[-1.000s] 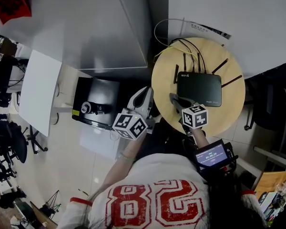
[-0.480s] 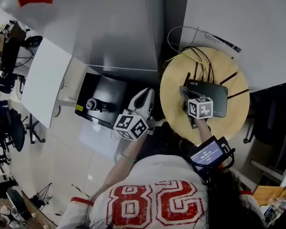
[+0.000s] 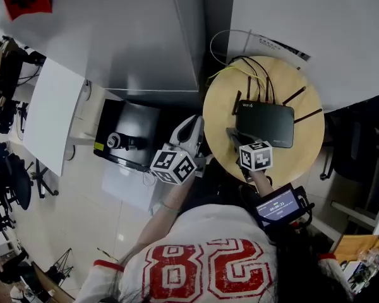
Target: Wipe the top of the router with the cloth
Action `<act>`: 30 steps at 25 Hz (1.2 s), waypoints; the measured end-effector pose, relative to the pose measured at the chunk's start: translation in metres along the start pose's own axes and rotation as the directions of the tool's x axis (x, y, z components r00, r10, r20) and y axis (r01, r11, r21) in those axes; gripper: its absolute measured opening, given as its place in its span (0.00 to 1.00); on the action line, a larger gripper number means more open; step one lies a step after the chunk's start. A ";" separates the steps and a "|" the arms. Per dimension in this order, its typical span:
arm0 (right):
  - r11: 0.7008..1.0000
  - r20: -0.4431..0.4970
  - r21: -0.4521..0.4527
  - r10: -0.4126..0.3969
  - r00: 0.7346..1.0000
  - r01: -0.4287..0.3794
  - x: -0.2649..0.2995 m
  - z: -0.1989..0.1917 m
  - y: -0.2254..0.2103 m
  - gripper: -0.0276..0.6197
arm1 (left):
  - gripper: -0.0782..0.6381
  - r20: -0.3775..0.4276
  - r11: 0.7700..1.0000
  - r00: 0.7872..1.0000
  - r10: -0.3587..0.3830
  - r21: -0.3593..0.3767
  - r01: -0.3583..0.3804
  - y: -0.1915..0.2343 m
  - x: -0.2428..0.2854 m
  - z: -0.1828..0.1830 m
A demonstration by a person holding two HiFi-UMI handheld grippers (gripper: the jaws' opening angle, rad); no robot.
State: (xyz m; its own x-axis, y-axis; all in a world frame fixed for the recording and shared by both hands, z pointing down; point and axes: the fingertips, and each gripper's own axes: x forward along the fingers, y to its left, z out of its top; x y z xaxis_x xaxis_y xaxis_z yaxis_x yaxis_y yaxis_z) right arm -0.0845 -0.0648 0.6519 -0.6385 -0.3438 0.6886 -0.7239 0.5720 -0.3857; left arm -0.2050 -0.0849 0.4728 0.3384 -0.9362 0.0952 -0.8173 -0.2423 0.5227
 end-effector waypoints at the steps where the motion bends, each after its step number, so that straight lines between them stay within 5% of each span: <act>1: 1.000 -0.004 -0.005 0.005 1.000 -0.005 -0.002 -0.004 0.002 0.11 | 0.10 -0.006 1.000 1.000 -0.007 -0.001 0.007 -0.004 0.002 -0.003; 15: 0.999 -0.049 -0.001 0.042 0.998 -0.042 -0.020 -0.043 0.001 0.11 | 0.10 -0.036 1.000 0.999 -0.030 0.005 0.030 -0.033 0.009 -0.024; 20: 0.998 0.015 0.002 0.062 0.998 -0.062 -0.035 -0.031 0.002 0.11 | 0.10 -0.037 1.000 0.999 -0.022 0.007 0.023 -0.041 0.011 -0.029; 30: 0.988 0.215 0.152 -0.061 0.975 0.028 -0.103 -0.016 -0.048 0.11 | 0.10 -0.080 0.995 0.992 -0.096 0.025 0.098 -0.097 0.024 -0.057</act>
State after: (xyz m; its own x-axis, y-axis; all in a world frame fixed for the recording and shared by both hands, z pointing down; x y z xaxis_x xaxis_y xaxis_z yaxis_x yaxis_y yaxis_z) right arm 0.0206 -0.0451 0.6097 -0.6344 -0.5303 0.5623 -0.7729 0.4420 -0.4552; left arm -0.0912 -0.0695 0.4727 0.4512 -0.8854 0.1120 -0.7919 -0.3393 0.5078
